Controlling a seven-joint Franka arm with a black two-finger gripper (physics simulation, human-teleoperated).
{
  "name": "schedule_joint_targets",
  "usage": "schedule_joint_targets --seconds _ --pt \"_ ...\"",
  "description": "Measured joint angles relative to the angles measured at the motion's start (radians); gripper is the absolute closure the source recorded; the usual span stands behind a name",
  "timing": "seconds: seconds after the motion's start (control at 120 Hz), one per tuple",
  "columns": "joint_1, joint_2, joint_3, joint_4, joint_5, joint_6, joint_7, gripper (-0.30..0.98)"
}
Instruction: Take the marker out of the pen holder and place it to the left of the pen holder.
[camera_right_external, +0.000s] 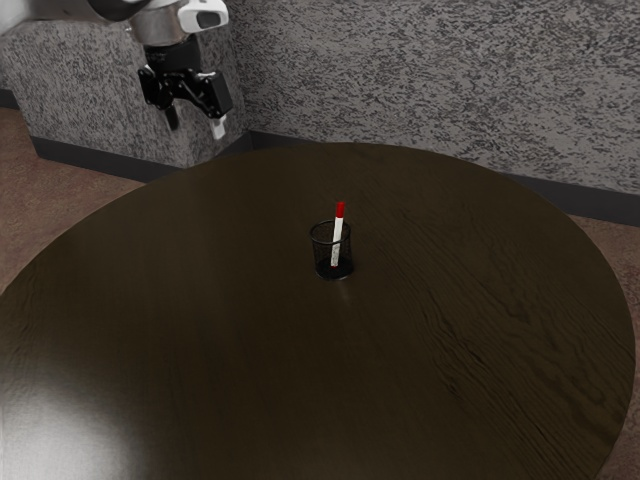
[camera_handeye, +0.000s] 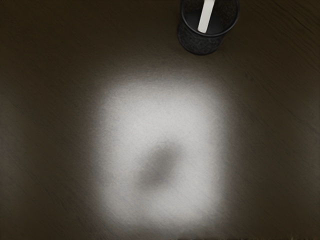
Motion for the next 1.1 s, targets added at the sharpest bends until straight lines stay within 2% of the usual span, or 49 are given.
schedule_joint_targets --seconds 0.15,0.233,0.433,0.558,0.667,1.1 --pt "0.000 0.006 0.000 0.006 0.000 -0.005 0.017 0.00" --pt "0.002 0.033 -0.019 0.015 0.011 0.047 0.010 0.00" --pt "-0.015 0.218 -0.042 0.019 0.064 0.373 -0.049 0.00" --pt "-0.035 0.323 -0.075 0.030 0.075 0.600 -0.086 0.00" --pt "-0.073 0.401 -0.090 0.043 0.076 0.725 -0.124 0.00" --pt "-0.072 0.613 -0.055 0.132 0.084 0.907 -0.185 0.00"
